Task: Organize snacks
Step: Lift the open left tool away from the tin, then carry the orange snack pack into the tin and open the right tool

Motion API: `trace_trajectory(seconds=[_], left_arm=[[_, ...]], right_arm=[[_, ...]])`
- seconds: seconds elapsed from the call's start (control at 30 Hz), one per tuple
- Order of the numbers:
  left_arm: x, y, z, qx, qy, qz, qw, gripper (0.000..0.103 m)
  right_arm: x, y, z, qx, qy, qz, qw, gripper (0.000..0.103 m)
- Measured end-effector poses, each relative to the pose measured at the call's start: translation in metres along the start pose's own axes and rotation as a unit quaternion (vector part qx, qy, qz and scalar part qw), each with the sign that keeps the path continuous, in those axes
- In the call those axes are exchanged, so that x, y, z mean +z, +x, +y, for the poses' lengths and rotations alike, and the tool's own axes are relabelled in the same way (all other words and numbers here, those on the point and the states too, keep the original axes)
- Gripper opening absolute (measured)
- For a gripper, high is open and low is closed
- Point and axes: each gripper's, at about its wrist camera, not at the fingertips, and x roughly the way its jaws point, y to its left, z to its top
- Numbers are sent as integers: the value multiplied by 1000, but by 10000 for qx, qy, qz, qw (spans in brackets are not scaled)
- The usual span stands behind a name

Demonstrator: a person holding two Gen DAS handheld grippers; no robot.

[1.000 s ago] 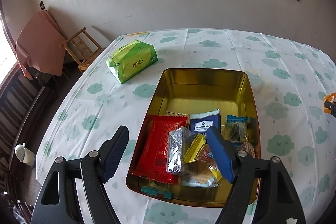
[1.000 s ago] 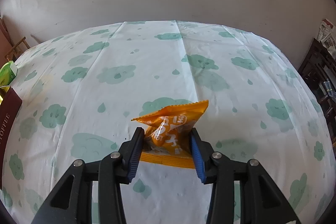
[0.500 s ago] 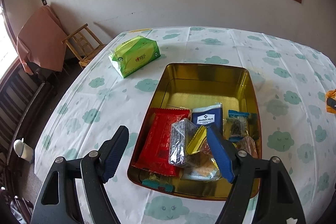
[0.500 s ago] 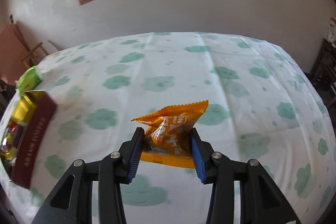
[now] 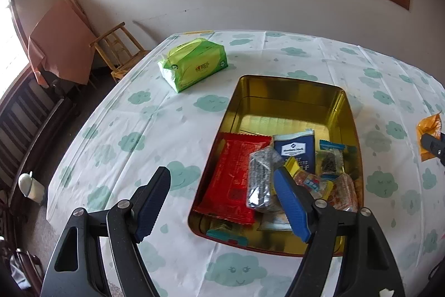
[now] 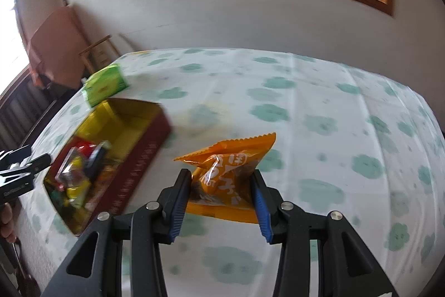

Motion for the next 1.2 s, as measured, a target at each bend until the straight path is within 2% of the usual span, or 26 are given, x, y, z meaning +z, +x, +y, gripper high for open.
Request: trace_trajectory(seconds=[0.47,0.63,0.97,1.2], left_arm=[[-9,-4,48,226,-457,13,9987,74],[-14,-1,60,285,-556,69,9980,74],[-17,1,78,327,-666,99,9972,74],[-21,4,88,349,-735,141,9966,74]], right_arm=[[1,10,98,761,-746,199,9941,44],[-4,23,125,860,-1009,342,9906,44],[-7,47,150,809,-1253,538,9874,44],[-12,54,170,1012,-1317,694,9837,44]])
